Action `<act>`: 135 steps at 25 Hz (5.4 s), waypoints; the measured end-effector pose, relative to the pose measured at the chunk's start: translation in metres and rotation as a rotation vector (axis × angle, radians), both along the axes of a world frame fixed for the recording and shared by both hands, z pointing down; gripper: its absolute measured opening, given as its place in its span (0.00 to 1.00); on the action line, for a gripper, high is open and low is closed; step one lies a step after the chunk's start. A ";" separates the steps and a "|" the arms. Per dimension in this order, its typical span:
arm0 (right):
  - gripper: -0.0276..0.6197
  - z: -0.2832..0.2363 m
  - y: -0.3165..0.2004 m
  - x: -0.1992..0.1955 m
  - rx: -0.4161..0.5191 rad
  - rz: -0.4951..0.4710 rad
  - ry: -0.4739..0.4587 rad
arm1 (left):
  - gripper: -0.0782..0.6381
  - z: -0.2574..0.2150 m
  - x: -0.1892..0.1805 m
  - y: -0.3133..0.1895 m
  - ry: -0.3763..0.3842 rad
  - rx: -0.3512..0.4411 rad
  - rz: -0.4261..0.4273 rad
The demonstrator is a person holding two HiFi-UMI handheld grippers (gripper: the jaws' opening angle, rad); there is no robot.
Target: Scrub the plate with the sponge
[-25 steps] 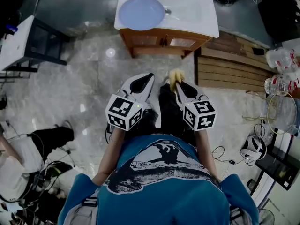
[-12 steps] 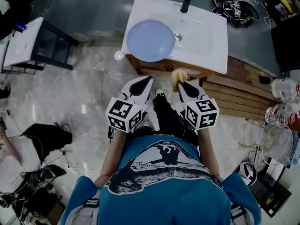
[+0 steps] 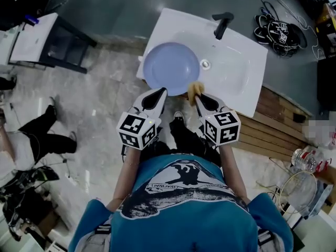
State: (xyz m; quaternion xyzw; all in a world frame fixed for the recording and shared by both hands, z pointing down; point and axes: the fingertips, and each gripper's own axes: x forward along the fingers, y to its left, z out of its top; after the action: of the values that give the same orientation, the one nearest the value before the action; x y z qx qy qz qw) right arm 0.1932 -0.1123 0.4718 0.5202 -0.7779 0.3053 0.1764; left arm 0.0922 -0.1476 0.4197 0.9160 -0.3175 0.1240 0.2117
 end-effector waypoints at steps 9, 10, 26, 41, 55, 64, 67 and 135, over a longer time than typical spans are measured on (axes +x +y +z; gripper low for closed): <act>0.09 0.013 -0.030 0.015 -0.030 -0.054 0.004 | 0.22 0.020 -0.019 -0.035 -0.085 -0.033 -0.147; 0.09 0.013 -0.034 0.015 -0.031 -0.061 0.006 | 0.23 0.024 -0.025 -0.039 -0.101 -0.037 -0.165; 0.09 0.027 -0.118 -0.035 -0.071 -0.204 0.085 | 0.40 0.127 -0.073 -0.094 -0.189 -0.329 -0.227; 0.09 0.096 -0.166 -0.112 -0.243 -0.354 0.281 | 0.29 0.169 -0.053 -0.095 -0.043 -0.535 -0.172; 0.09 0.109 -0.172 -0.112 -0.270 -0.299 0.254 | 0.19 0.172 -0.058 -0.102 0.129 -0.621 -0.377; 0.09 0.112 -0.177 -0.047 -0.281 -0.173 0.340 | 0.18 0.172 -0.059 -0.104 0.164 -0.621 -0.466; 0.09 0.112 -0.176 -0.018 -0.291 -0.118 0.378 | 0.18 0.173 -0.059 -0.103 0.161 -0.617 -0.472; 0.09 0.111 -0.073 -0.104 -0.341 -0.332 0.224 | 0.18 0.185 -0.063 -0.095 0.323 -0.784 -0.557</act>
State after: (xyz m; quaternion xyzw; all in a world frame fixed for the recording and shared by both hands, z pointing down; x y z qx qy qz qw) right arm 0.0891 -0.1854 0.5825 0.3786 -0.7655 0.3395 0.3942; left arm 0.0290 -0.2428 0.6042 0.6558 -0.4423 0.0293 0.6111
